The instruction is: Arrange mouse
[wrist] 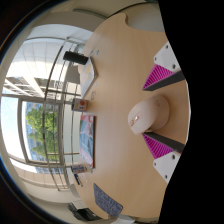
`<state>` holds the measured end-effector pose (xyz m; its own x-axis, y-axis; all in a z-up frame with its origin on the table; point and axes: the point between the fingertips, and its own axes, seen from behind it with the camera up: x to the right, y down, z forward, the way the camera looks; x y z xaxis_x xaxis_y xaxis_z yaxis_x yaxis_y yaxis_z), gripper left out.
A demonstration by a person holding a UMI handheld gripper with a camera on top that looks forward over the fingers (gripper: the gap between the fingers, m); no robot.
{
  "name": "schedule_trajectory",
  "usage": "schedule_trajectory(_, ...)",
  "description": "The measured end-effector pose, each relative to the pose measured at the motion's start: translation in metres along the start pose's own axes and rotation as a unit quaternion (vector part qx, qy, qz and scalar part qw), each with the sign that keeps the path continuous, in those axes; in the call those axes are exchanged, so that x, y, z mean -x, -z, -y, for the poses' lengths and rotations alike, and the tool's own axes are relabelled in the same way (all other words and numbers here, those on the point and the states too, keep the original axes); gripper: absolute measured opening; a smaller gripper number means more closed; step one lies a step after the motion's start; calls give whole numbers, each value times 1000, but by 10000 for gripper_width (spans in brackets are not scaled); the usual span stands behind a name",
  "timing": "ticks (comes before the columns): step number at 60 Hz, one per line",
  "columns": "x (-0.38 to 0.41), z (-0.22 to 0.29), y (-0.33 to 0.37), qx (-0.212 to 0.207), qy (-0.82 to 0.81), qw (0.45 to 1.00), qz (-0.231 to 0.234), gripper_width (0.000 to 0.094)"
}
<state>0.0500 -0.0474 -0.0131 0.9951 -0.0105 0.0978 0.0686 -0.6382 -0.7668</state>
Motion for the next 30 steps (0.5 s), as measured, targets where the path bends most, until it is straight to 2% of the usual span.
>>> schedule_trajectory(10, -9, 14, -20, -6, -25, 1000, 18, 764)
schedule_trajectory(17, -4, 21, -32, -15, -30, 999, 26, 531)
schedule_trajectory(30, -8, 23, -32, -13, -38, 999, -5, 429)
